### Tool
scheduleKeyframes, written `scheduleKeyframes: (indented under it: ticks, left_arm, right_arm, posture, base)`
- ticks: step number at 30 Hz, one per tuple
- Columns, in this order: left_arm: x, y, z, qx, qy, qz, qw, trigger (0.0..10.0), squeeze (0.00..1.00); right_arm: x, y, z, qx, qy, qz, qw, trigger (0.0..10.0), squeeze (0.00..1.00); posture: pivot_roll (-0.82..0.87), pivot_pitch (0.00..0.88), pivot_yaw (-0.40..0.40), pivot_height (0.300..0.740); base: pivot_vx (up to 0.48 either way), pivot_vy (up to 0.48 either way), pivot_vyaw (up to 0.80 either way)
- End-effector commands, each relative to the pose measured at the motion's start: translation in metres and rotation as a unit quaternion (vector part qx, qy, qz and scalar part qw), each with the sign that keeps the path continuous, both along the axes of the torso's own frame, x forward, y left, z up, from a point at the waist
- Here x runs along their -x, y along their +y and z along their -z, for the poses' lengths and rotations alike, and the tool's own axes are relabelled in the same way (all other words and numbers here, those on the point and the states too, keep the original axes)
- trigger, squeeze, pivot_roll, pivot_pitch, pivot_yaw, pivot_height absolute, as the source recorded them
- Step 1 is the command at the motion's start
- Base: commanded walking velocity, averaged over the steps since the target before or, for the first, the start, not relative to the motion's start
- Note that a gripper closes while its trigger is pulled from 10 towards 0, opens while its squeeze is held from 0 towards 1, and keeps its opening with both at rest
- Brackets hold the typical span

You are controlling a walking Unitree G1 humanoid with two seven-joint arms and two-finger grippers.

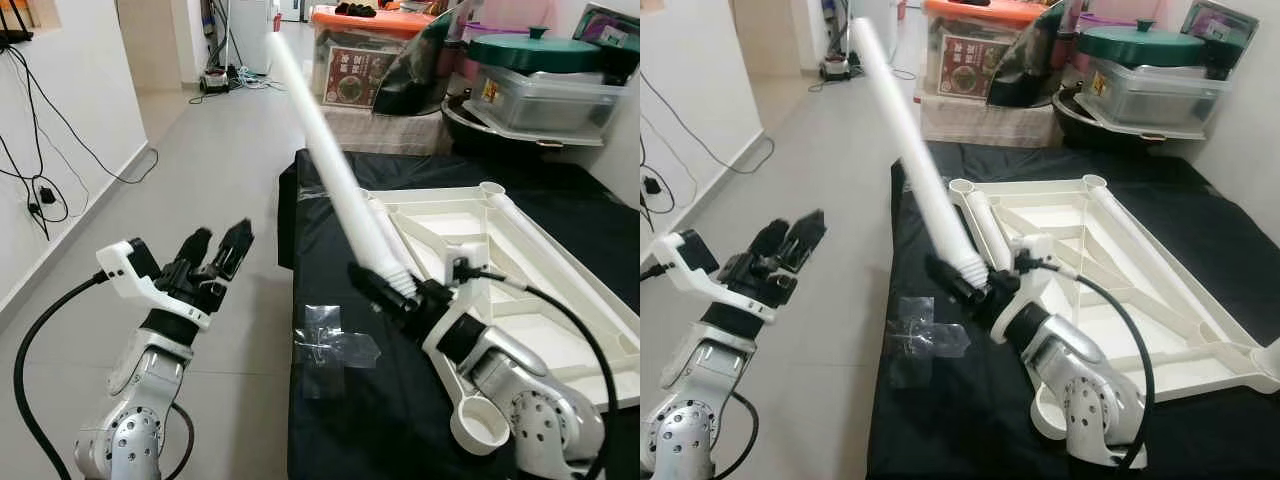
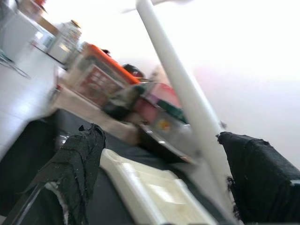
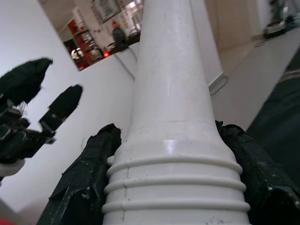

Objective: Building children table

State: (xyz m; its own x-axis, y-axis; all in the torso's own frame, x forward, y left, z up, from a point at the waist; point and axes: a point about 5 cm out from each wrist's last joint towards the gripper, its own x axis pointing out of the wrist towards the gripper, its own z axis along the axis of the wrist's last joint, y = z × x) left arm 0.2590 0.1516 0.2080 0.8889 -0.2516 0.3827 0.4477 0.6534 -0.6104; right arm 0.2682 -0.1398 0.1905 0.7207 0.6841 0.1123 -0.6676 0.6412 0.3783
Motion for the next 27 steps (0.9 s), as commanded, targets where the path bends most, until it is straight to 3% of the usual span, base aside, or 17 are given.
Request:
scheduleKeyframes:
  ticks: [1,3,5,10,14,16,27]
  left_arm:
    - [0.003,-0.005,-0.002,0.026,-0.007,0.030,0.999,10.0,0.00]
    - [0.003,-0.005,-0.002,0.026,-0.007,0.030,0.999,10.0,0.00]
    - [0.008,-0.011,0.000,0.063,-0.009,0.081,0.995,10.0,0.00]
    - [0.008,-0.010,0.004,0.080,0.000,0.097,0.992,10.0,0.00]
    - [0.007,-0.008,0.005,0.116,0.006,0.141,0.983,10.0,0.00]
    - [0.007,-0.008,0.004,0.120,0.005,0.151,0.981,10.0,0.00]
    - [0.004,-0.008,-0.012,0.135,-0.022,0.189,0.973,10.0,0.00]
  right_arm:
    - [0.001,-0.002,0.003,-0.004,0.002,-0.009,1.000,0.0,0.00]
    - [0.001,-0.002,0.003,-0.004,0.002,-0.009,1.000,0.0,0.00]
    - [0.005,0.003,0.003,-0.026,-0.003,-0.051,0.998,0.0,0.00]
    - [0.011,0.007,0.000,-0.039,-0.016,-0.092,0.995,0.0,0.00]
    - [0.039,0.012,0.009,-0.016,-0.024,-0.220,0.975,0.0,0.00]
    - [0.044,0.011,0.013,-0.004,-0.020,-0.242,0.970,0.0,0.00]
    - [0.047,0.004,0.026,0.041,-0.003,-0.294,0.955,0.0,0.00]
  posture:
    - [0.06,0.000,-0.109,0.740]
    - [0.06,0.000,-0.109,0.740]
    - [0.06,0.000,-0.111,0.740]
    - [0.06,0.000,-0.111,0.740]
    - [0.06,0.000,-0.109,0.740]
    - [0.06,0.000,-0.108,0.740]
    - [0.07,0.000,-0.114,0.740]
  base:
    - [0.000,0.000,0.00]
    - [0.000,0.000,0.00]
    - [0.000,0.000,0.00]
    - [0.000,0.000,0.00]
    - [0.000,0.000,0.00]
    - [0.000,0.000,0.00]
    - [0.000,0.000,0.00]
